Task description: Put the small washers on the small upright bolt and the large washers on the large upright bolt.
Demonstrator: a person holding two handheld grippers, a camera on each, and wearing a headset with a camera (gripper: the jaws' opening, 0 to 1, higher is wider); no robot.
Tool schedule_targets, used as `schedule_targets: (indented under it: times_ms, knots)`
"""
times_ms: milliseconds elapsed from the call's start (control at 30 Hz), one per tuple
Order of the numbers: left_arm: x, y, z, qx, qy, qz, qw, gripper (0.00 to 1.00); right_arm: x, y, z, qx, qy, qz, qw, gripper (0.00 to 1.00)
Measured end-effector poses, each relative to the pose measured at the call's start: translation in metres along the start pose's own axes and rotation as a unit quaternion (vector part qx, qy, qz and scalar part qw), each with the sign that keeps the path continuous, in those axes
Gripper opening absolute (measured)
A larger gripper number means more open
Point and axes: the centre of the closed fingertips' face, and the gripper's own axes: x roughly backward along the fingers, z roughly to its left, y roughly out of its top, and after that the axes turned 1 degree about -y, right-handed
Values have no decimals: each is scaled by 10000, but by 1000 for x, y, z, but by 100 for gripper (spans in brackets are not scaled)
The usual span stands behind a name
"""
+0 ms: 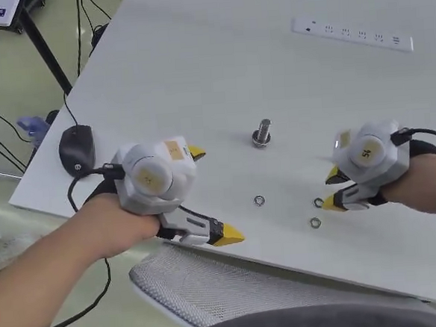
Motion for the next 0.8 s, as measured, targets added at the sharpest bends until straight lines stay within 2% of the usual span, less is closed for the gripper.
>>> schedule_targets:
  times_ms: [400,567,800]
  knots:
    - [0,1,0,46,-3,-28,10000,92,-14,-2,5,-15,-19,48,10000,27]
    - [1,-2,0,60,-5,-3,10000,91,-16,-5,7,-7,-46,119,9999,26]
    - [1,-4,-1,76,10,25,10000,90,-16,-4,3,-52,-91,72,9999,22]
